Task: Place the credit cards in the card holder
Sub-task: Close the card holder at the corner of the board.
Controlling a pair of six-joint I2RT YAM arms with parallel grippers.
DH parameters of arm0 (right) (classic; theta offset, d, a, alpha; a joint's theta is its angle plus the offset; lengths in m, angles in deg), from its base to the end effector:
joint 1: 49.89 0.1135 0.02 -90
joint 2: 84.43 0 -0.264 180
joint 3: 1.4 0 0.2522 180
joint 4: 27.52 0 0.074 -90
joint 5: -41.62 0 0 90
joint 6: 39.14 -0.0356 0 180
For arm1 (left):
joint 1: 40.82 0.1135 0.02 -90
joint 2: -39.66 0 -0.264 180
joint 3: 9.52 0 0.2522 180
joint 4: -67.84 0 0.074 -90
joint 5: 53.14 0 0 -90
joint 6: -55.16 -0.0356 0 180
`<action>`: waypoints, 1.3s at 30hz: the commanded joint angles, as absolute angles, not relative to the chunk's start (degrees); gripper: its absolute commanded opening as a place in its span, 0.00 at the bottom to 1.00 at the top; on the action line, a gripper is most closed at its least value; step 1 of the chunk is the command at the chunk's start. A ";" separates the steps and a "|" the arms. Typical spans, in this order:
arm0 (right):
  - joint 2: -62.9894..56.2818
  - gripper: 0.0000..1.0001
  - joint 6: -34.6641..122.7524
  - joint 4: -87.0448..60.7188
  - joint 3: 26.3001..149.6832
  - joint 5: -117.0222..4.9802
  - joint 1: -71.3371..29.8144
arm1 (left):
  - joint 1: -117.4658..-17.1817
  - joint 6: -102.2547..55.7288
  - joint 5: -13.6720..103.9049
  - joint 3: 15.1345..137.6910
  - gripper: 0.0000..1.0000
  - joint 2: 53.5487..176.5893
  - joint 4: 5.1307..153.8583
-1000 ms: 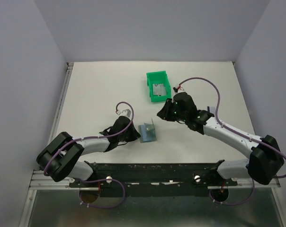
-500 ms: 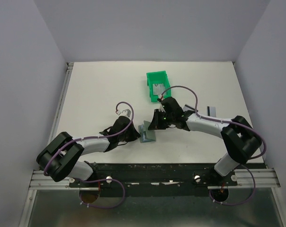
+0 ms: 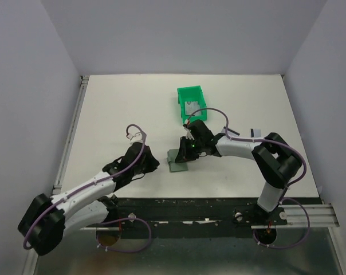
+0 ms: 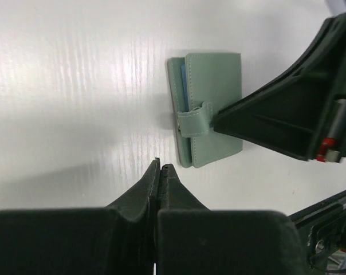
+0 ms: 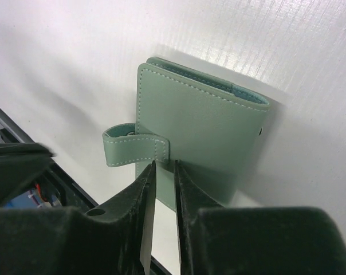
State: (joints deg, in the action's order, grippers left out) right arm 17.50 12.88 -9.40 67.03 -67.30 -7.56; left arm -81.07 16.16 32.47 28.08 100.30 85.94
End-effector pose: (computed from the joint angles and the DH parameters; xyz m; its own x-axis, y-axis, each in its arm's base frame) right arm 0.2523 0.2454 0.1482 -0.9404 -0.0692 -0.3330 -0.2628 0.7692 0.5824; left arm 0.1583 -0.1304 0.1728 -0.7825 -0.3528 -0.5131 -0.0125 0.8327 -0.5536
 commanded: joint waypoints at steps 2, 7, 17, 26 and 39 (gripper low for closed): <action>20.77 0.29 13.95 -4.18 66.59 -62.09 -7.35 | -81.34 14.65 23.84 31.66 0.00 88.97 98.92; 20.77 0.30 14.30 -4.00 66.67 -61.92 -7.35 | -81.25 11.74 32.00 32.19 0.00 94.84 89.62; 20.95 0.31 14.47 -3.03 67.03 -61.12 -7.44 | -87.14 18.50 38.96 23.85 0.00 97.93 74.84; 20.86 0.31 14.12 -3.65 65.88 -61.21 -7.44 | -87.05 22.37 38.88 22.26 0.00 109.17 60.34; 20.77 0.31 13.77 -3.74 65.27 -61.39 -7.35 | -82.31 22.29 29.75 24.63 0.00 112.88 67.78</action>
